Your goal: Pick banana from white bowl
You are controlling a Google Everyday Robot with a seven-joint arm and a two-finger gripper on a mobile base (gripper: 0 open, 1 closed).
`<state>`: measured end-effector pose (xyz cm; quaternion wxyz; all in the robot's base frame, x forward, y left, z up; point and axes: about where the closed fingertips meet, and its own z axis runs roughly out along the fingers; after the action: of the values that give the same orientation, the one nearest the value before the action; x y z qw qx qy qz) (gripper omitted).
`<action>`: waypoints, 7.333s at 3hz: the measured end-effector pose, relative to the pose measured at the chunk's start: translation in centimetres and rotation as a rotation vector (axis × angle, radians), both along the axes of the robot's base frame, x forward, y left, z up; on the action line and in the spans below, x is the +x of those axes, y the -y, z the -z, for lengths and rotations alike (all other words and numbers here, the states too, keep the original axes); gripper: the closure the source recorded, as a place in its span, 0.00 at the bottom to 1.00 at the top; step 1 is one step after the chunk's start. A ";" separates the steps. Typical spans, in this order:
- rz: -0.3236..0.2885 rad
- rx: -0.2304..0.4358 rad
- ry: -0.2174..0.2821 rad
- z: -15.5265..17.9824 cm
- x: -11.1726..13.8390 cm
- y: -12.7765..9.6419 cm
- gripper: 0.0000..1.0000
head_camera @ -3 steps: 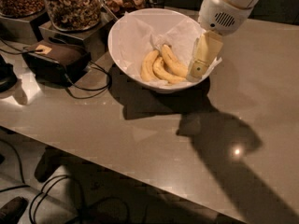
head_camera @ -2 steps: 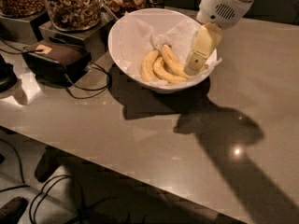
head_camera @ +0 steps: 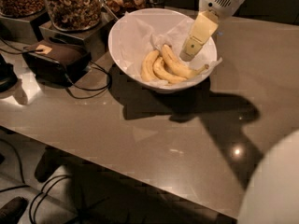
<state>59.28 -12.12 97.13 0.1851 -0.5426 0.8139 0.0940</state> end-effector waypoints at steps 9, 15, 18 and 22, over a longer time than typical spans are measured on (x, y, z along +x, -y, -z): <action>0.162 -0.082 -0.284 9.9 5.7 -1.0 0.47; 0.159 -0.093 -0.307 11.9 6.8 -1.4 1.00; 0.160 -0.137 -0.200 8.2 5.7 -1.4 1.00; 0.184 -0.212 -0.198 5.1 3.7 -1.0 1.00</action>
Offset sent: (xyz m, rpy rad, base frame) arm 0.0176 -0.0179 -0.0612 -0.0205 0.2180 -0.1035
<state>62.93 -11.12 92.02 0.0535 -0.4701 0.8799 0.0435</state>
